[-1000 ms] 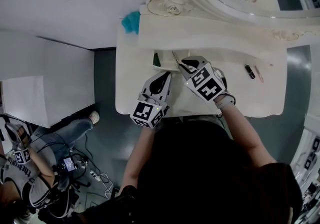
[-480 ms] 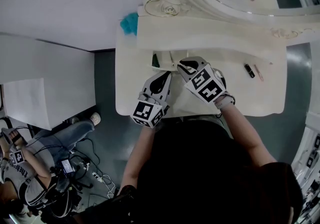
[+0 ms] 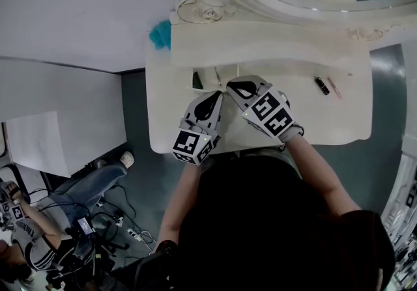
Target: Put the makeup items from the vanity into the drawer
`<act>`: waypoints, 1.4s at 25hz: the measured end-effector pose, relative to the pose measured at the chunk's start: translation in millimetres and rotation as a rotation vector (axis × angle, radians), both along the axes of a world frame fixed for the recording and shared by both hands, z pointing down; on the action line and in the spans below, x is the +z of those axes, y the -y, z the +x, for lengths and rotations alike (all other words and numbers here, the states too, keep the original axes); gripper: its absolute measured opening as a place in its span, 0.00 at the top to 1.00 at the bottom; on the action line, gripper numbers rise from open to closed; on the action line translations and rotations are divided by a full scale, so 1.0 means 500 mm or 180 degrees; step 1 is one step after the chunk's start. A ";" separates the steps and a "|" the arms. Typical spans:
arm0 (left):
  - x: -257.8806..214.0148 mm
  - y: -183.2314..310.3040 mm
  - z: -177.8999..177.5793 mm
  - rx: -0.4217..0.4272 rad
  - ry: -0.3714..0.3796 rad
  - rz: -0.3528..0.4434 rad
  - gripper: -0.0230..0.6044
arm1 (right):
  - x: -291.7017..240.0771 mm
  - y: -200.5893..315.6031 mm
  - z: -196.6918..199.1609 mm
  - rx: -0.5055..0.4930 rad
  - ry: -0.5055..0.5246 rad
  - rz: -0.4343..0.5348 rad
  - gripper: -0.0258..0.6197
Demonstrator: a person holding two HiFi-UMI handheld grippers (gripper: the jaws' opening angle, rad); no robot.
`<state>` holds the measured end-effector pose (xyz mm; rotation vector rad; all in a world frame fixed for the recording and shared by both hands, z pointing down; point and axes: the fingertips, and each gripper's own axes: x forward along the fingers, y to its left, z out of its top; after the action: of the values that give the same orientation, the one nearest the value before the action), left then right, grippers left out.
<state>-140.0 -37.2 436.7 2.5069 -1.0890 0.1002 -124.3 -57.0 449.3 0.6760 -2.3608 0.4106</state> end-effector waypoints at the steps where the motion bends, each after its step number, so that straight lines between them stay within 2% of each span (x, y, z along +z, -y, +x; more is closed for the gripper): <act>1: 0.000 0.001 0.004 0.0018 0.0005 0.0000 0.94 | -0.001 -0.001 0.004 0.0027 0.0018 -0.0008 0.93; 11: 0.000 0.001 0.067 0.0365 0.0006 0.0008 0.94 | -0.005 -0.021 0.062 0.0296 0.0104 0.0009 0.93; 22: 0.005 -0.022 0.163 0.0883 -0.0016 -0.0014 0.94 | -0.002 -0.055 0.155 0.0778 0.0110 -0.0002 0.93; 35: 0.030 -0.082 0.338 0.1577 -0.0070 -0.0141 0.95 | 0.017 -0.122 0.321 0.1518 0.0157 -0.0039 0.93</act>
<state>29.0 3.8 451.5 2.6726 -0.4303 0.2307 36.4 4.0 458.0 1.2399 -2.2248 0.6497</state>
